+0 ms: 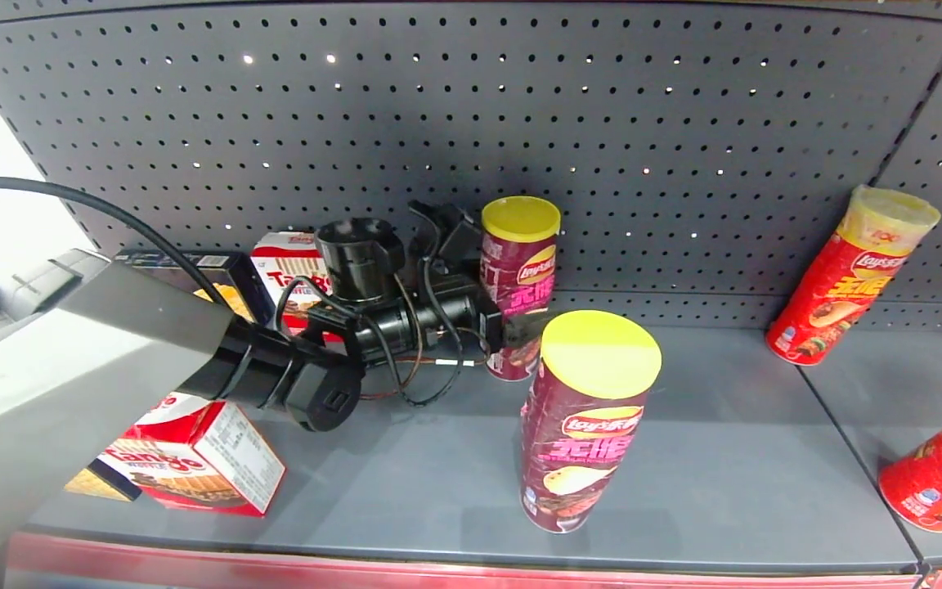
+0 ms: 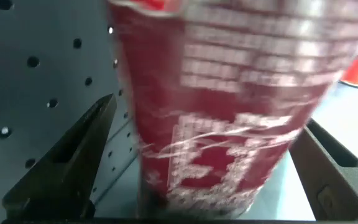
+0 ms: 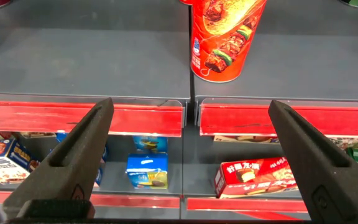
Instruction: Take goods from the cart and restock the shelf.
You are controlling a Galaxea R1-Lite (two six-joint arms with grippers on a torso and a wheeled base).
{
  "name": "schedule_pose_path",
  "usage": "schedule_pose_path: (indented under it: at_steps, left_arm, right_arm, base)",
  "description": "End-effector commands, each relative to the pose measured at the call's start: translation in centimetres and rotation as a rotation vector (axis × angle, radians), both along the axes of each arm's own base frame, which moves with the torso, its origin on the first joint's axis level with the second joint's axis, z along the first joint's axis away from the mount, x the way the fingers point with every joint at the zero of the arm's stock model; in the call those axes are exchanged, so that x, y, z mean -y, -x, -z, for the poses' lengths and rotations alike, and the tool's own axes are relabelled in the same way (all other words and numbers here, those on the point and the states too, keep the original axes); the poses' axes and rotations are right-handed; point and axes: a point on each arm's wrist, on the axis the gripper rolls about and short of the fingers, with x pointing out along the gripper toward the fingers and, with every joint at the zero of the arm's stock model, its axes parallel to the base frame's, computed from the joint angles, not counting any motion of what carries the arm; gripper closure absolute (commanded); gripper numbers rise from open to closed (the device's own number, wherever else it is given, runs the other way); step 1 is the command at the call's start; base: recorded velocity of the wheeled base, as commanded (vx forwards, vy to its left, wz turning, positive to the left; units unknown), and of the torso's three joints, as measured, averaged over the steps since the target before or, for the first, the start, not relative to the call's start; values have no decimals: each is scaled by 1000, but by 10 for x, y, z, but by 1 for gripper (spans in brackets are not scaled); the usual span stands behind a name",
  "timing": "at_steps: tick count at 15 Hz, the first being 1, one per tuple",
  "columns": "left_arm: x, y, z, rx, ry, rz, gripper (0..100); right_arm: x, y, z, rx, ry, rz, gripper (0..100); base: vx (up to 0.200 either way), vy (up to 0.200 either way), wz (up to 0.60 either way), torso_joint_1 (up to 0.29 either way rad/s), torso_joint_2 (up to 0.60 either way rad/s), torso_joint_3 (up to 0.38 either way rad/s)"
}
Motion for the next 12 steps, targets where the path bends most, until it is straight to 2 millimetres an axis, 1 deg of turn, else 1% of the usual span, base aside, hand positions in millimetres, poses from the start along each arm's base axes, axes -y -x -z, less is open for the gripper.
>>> schedule_pose_path:
  at_steps: [1, 3, 5, 6, 10, 11, 12]
  left_arm:
    - [-5, 6, -17, -16, -9, -1, 0]
    - [-6, 11, -30, -42, -21, 2, 0]
    - [-5, 14, -48, -64, -41, -6, 0]
    - [-5, 19, -53, -83, -52, -21, 0]
    - [-16, 37, -63, -208, -142, -81, 0]
    - [-20, 40, -62, -216, -177, -90, 0]
    - [-23, 40, -57, -203, -251, -147, 0]
  right_arm:
    - [0, 0, 0, -1, 1, 0, 0]
    - [0, 0, 0, -3, 1, 0, 0]
    - [0, 0, 0, -1, 1, 0, 0]
    - [0, 0, 0, -1, 0, 0, 0]
    - [0, 0, 0, -1, 0, 0, 0]
    - [0, 0, 0, -1, 0, 0, 0]
    - [0, 0, 0, -1, 0, 0, 0]
  base:
    - [0, 0, 0, 0, 0, 0]
    - [0, 0, 0, 0, 0, 0]
    - [0, 0, 0, 0, 0, 0]
    - [0, 0, 0, 0, 0, 0]
    - [0, 0, 0, 0, 0, 0]
    - [0, 0, 0, 0, 0, 0]
    - [0, 0, 0, 0, 0, 0]
